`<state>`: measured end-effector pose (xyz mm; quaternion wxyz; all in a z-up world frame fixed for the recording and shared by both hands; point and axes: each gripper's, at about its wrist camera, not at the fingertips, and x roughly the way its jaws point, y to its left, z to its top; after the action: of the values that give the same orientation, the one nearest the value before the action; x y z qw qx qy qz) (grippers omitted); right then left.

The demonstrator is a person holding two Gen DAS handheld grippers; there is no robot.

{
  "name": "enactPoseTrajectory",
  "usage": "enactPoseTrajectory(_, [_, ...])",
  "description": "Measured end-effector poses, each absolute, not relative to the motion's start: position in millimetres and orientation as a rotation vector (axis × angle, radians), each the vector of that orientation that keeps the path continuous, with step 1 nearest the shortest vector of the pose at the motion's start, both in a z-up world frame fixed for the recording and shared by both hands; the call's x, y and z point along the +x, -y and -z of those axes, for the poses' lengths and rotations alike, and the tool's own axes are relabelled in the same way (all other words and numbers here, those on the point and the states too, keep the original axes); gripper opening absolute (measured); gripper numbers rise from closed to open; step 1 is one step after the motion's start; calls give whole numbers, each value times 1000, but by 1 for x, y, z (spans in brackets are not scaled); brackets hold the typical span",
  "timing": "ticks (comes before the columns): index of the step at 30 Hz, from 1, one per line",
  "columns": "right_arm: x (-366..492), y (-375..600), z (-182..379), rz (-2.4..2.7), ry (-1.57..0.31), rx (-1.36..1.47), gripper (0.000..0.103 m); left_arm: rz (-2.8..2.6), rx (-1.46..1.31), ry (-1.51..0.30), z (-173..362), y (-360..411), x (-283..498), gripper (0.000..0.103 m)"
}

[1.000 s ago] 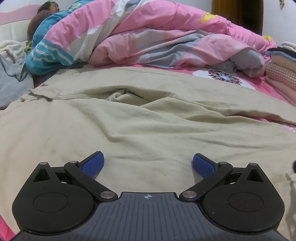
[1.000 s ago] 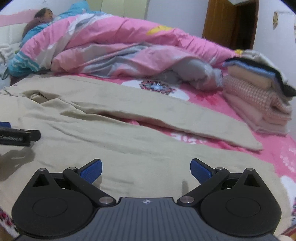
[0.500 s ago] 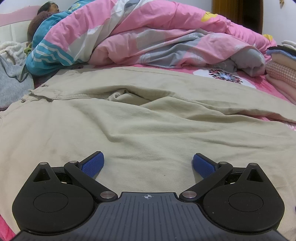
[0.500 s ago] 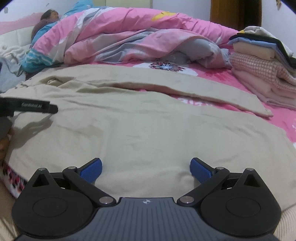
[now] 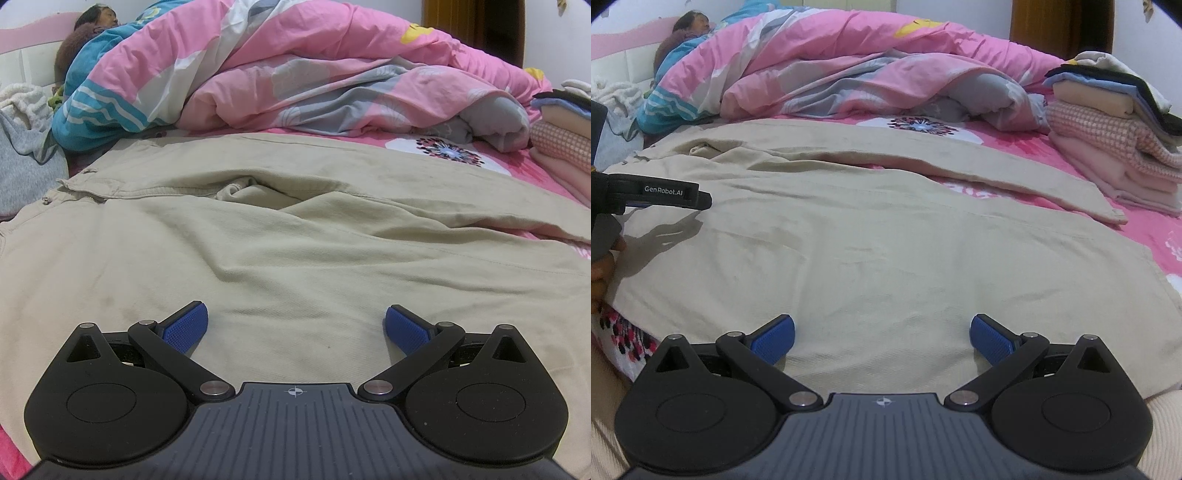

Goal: Fold clothes

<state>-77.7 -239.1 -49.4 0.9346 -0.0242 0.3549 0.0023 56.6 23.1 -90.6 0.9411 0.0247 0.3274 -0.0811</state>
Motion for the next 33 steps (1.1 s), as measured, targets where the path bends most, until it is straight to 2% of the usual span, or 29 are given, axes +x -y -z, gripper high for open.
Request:
enactPoseTrajectory(24, [-95,246,44,-121,-739,-79,103,172,31,-637,93,-25,52,103])
enactPoseTrajectory(33, [-106,240,31,-187,-665,-84,100,183,23,-616,94,-27,50,103])
